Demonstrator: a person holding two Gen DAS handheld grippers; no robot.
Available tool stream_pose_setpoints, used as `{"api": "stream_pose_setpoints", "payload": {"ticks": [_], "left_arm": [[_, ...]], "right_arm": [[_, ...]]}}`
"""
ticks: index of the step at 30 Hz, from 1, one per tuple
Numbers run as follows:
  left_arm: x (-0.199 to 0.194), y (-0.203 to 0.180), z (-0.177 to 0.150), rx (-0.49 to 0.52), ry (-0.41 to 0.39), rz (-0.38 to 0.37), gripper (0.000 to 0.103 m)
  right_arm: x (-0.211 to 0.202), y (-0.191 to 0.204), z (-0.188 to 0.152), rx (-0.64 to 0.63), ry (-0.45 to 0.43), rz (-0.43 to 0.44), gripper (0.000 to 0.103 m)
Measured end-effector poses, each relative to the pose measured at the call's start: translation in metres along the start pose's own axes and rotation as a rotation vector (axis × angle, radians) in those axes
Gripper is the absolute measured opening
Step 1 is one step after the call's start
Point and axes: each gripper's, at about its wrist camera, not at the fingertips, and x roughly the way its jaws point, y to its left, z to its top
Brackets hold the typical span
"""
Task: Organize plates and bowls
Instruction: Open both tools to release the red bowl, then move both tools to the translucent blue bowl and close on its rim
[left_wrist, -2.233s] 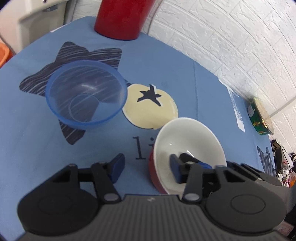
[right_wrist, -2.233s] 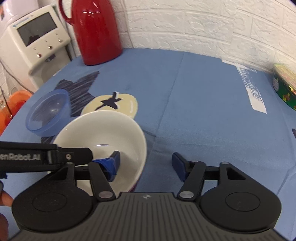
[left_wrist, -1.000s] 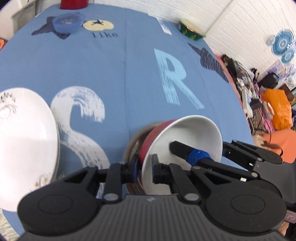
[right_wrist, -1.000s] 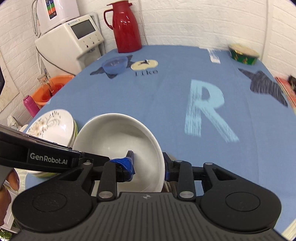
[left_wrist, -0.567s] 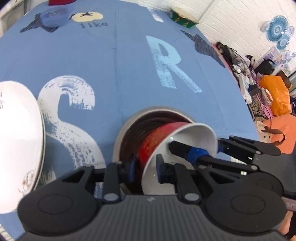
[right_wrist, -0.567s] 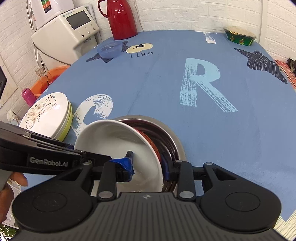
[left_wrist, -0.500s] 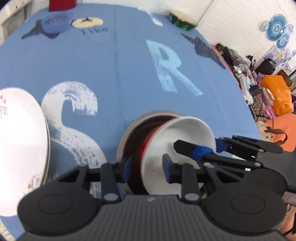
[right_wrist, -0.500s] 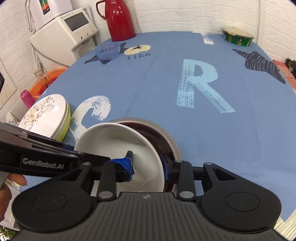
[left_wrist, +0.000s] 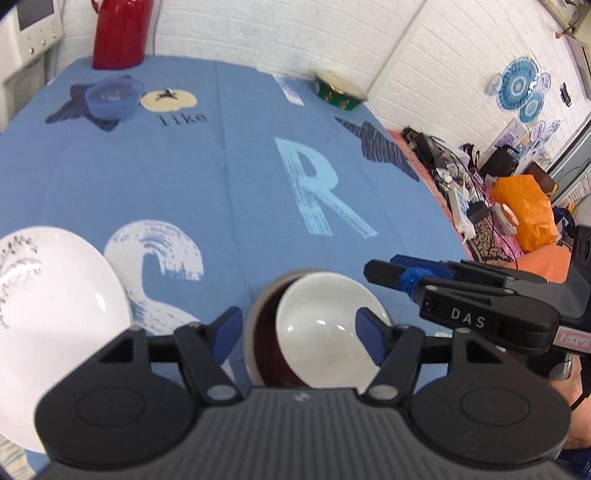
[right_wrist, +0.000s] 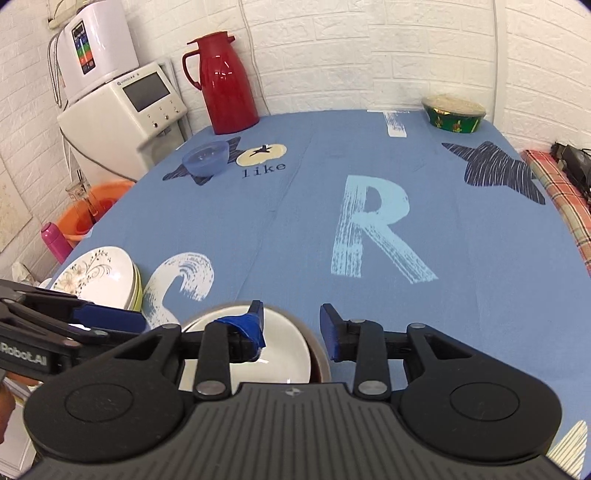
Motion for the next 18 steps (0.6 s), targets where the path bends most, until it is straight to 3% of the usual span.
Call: {"api": "stream_pose_setpoints", "payload": {"ticks": [4,9,15,18], "left_arm": [[-0.011,0.025,0.015,-0.030,-0.037,0.041,0.068],[-0.023,0.080,0.045,-0.085,-0.095,0.160,0.068],[-0.024,0.156,0.092,-0.144,-0.132,0.282,0.069],[-0.010,0.188,0.124,-0.179,-0.134,0.280,0.070]], "right_arm": [[0.006,0.004,0.013,-0.004,-0.013,0.017,0.017],[0.031,0.019,0.043,-0.029,-0.016,0.057,0.019],[0.084,0.049,0.088,-0.090,0.008,0.113,0.020],[0.119,0.064,0.114,-0.091,0.017,0.140,0.021]]}}
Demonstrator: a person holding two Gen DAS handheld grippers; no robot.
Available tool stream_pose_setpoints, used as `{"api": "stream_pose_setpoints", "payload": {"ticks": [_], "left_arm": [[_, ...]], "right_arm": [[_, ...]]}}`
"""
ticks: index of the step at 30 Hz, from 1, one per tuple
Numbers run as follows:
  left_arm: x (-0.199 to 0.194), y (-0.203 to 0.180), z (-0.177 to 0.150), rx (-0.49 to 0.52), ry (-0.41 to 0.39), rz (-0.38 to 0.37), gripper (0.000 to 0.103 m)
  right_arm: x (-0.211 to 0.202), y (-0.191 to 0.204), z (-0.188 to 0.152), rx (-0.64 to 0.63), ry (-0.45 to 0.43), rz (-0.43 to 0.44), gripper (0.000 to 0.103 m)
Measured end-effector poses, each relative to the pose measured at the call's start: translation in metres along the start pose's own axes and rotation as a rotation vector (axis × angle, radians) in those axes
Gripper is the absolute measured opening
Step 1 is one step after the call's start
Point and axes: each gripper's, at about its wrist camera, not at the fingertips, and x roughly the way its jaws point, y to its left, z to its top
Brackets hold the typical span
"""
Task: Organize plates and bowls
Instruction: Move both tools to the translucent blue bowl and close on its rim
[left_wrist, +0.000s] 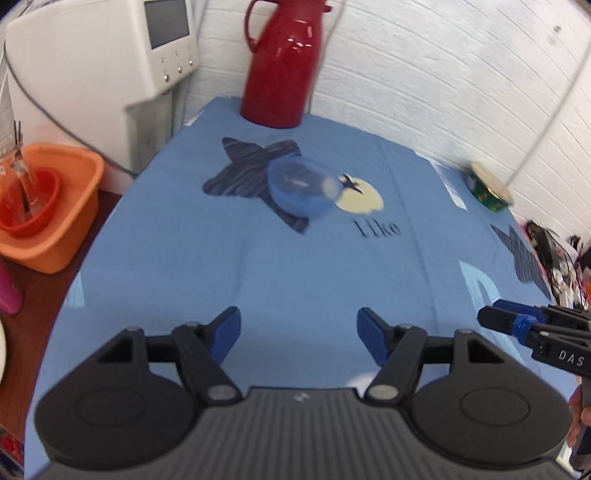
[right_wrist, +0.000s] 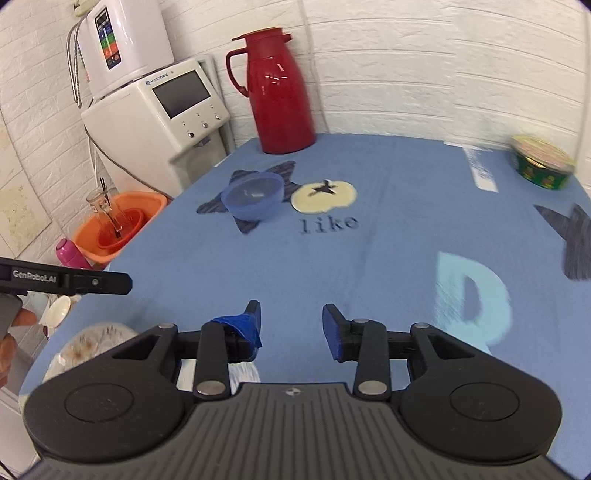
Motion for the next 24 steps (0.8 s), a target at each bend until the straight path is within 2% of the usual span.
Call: {"api": "stream_pose_setpoints", "payload": {"ticks": [6,11,15,18,21,24], "left_arm": [[0.067,0.019,0.063,-0.056,-0.024,-0.004,0.070],[0.131,0.024,0.096,-0.092,0.016,0.036,0.070],[0.163,0.032,0.109,-0.114,0.042,0.072,0.070],[0.179,0.038,0.113,-0.133,0.069,0.080,0.070],[0.182,0.032,0.114,-0.087,0.049,0.115,0.070],[0.183,0.034,0.114,-0.083,0.051,0.106,0.070]], "right_arm": [[0.083,0.005,0.061,0.017,0.011,0.019,0.022],[0.152,0.001,0.095,0.047,0.052,-0.012,0.024],[0.196,-0.004,0.112,0.062,0.074,-0.041,0.026],[0.220,0.000,0.116,0.019,0.097,-0.066,0.026],[0.236,0.006,0.114,-0.031,0.137,-0.075,0.027],[0.242,0.008,0.114,-0.065,0.141,-0.098,0.028]]}}
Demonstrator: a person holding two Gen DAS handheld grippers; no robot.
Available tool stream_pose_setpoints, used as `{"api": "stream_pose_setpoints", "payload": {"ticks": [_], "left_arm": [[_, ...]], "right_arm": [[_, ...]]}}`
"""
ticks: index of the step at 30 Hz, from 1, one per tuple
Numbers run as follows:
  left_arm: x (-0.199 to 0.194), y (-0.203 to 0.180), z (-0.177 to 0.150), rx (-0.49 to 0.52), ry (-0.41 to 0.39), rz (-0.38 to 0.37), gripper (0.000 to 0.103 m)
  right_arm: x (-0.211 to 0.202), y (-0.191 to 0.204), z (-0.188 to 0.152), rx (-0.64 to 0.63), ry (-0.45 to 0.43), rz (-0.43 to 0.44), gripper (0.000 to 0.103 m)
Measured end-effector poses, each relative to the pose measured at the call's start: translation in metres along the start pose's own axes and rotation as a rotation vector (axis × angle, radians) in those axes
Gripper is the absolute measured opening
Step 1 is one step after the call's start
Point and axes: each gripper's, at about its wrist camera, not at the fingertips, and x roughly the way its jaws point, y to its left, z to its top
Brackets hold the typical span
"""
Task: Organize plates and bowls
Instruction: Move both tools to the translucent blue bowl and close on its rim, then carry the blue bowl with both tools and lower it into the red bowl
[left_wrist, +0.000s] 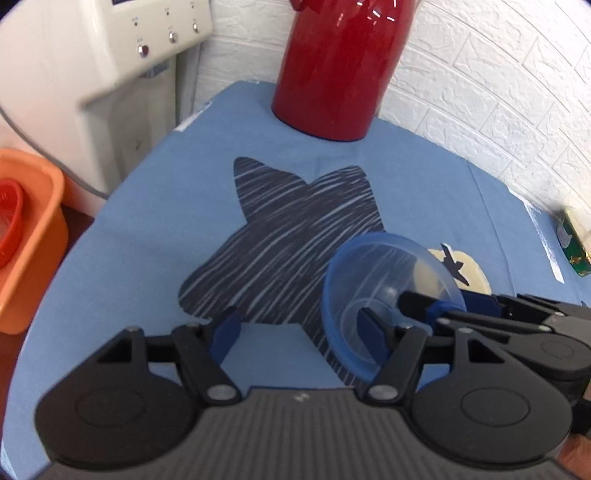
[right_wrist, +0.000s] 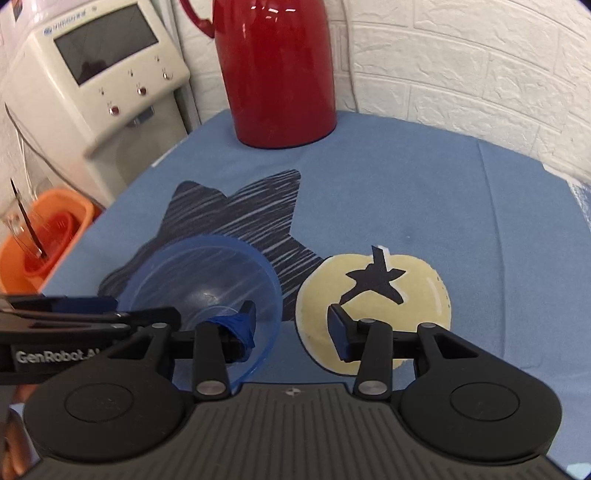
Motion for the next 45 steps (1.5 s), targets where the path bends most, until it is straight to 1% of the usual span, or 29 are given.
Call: {"api": "stream_pose_setpoints", "payload": {"ticks": [2,3,4,5,6,7,8,9,10,12,15,17,19,23,25,26,29,34,37,39,42,45], "left_arm": [[0.000,0.001,0.000,0.000,-0.013,0.007,0.069],[0.000,0.001,-0.001,0.003,-0.017,0.012,0.068],[0.000,-0.001,-0.001,0.012,-0.022,0.025,0.062],[0.001,-0.003,-0.002,0.028,-0.023,0.036,0.053],[0.000,-0.006,-0.004,0.046,-0.028,0.058,0.047],[-0.001,-0.008,-0.005,0.053,-0.034,0.058,0.038],[0.000,-0.007,-0.006,0.046,-0.024,0.020,0.016],[0.000,-0.008,-0.006,0.038,-0.007,-0.005,0.007],[-0.002,-0.010,-0.008,0.042,0.001,-0.005,0.002],[-0.011,-0.016,-0.016,0.079,-0.010,0.019,0.002],[-0.027,-0.013,-0.025,0.052,0.012,-0.032,0.002],[-0.043,-0.018,-0.033,0.057,0.020,-0.045,0.002],[-0.062,-0.027,-0.046,0.078,0.024,-0.056,0.002],[-0.112,-0.053,-0.082,0.129,0.003,-0.099,0.002],[-0.137,-0.069,-0.103,0.154,0.004,-0.134,0.002],[-0.150,-0.078,-0.116,0.171,0.006,-0.150,0.002],[-0.181,-0.103,-0.155,0.213,0.018,-0.213,0.002],[-0.218,-0.142,-0.226,0.303,0.020,-0.271,0.002],[-0.228,-0.161,-0.260,0.341,0.052,-0.293,0.002],[-0.230,-0.169,-0.279,0.361,0.071,-0.296,0.002],[-0.232,-0.177,-0.300,0.393,0.090,-0.290,0.002],[-0.228,-0.180,-0.311,0.413,0.099,-0.282,0.002]], "right_arm": [[0.001,0.000,0.001,-0.009,-0.020,0.014,0.026],[0.000,0.000,0.000,-0.007,-0.033,0.028,0.024],[0.000,-0.001,-0.002,-0.004,-0.039,0.056,0.021],[0.003,-0.001,-0.002,-0.001,-0.038,0.096,0.015],[0.003,0.001,-0.004,-0.006,-0.047,0.111,0.009],[0.003,0.003,-0.005,-0.014,-0.051,0.116,0.007],[0.003,0.006,-0.005,-0.017,-0.045,0.135,0.003],[0.003,0.008,-0.005,-0.015,-0.037,0.149,0.003],[0.002,0.009,-0.006,-0.013,-0.027,0.163,0.002],[-0.004,0.015,-0.009,-0.009,-0.010,0.162,0.004],[-0.016,0.009,-0.021,0.053,0.027,0.194,0.006],[-0.029,0.007,-0.031,0.089,0.047,0.212,0.007],[-0.049,0.009,-0.040,0.090,0.043,0.202,0.007],[-0.114,0.012,-0.066,0.045,0.008,0.155,0.008],[-0.152,0.010,-0.087,0.033,-0.013,0.128,0.009],[-0.170,0.008,-0.099,0.033,-0.019,0.118,0.012],[-0.222,-0.002,-0.140,0.047,-0.043,0.069,0.012],[-0.287,-0.017,-0.206,0.099,-0.052,-0.001,0.013],[-0.308,-0.025,-0.242,0.131,-0.043,-0.033,0.013],[-0.314,-0.029,-0.261,0.150,-0.035,-0.042,0.013],[-0.317,-0.034,-0.281,0.180,-0.030,-0.040,0.013],[-0.316,-0.035,-0.295,0.192,-0.026,-0.034,0.013]]}}
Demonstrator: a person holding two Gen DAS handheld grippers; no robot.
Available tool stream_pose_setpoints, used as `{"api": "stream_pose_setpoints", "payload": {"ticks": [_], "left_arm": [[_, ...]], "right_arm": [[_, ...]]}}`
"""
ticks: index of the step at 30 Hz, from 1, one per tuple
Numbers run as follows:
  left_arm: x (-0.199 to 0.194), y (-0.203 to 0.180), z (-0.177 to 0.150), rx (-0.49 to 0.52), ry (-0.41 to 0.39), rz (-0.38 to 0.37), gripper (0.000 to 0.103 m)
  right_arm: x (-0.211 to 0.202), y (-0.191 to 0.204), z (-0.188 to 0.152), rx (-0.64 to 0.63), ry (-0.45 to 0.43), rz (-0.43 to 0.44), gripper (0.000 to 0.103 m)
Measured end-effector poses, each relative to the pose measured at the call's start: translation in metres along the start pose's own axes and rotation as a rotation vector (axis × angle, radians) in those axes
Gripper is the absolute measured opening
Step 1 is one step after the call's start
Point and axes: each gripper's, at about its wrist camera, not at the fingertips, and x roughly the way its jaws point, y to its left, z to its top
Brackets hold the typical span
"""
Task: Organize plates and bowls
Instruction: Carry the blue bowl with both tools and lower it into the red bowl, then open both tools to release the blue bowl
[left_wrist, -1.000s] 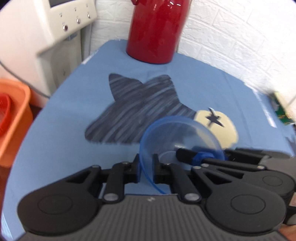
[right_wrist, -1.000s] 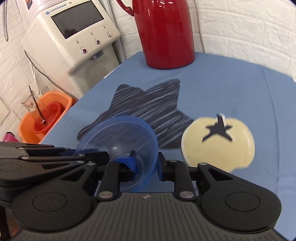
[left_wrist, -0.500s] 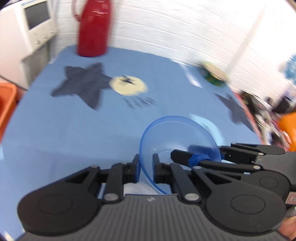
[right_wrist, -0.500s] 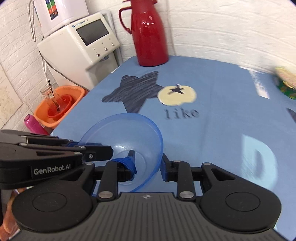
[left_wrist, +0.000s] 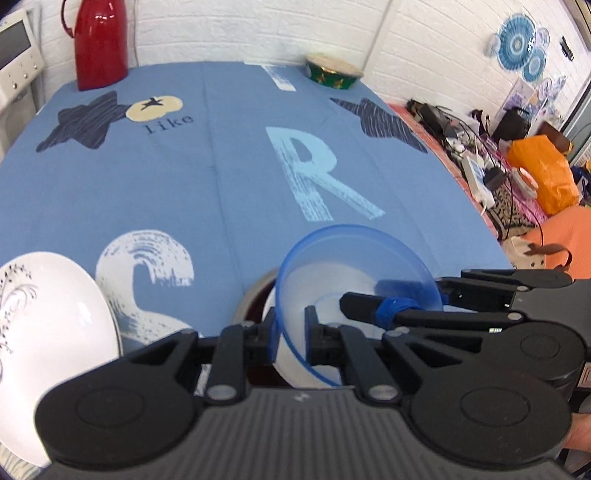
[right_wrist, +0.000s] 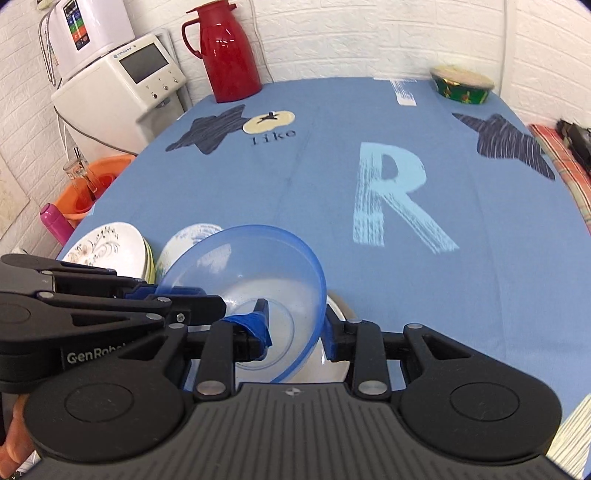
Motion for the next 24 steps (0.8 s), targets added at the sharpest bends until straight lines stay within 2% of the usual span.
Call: {"api": "stream_pose_setpoints", "payload": {"ticks": [8,12,18,19,21,24], "left_arm": [[0.014,-0.004,-0.010,0.042,-0.012,0.035,0.002],[0.012,-0.003,-0.011,0.060,-0.030,0.021,0.005],[0.001,0.004,-0.012,0.056,-0.050,-0.038,0.041],[-0.003,0.004,-0.013,0.057,-0.064,-0.011,0.060],[-0.010,0.005,-0.013,0.072,-0.094,0.010,0.061],[-0.016,0.012,-0.012,0.061,-0.102,-0.005,0.061]], "right_arm": [[0.006,-0.011,-0.017,0.007,0.000,0.022,0.013],[0.007,-0.014,-0.018,0.014,-0.012,0.034,0.012],[0.000,-0.021,-0.015,0.062,-0.043,0.052,0.012],[-0.002,-0.022,-0.014,0.067,-0.050,0.049,0.012],[-0.006,-0.022,-0.012,0.055,-0.068,0.030,0.013],[-0.012,-0.022,-0.010,0.031,-0.100,-0.016,0.014]]}}
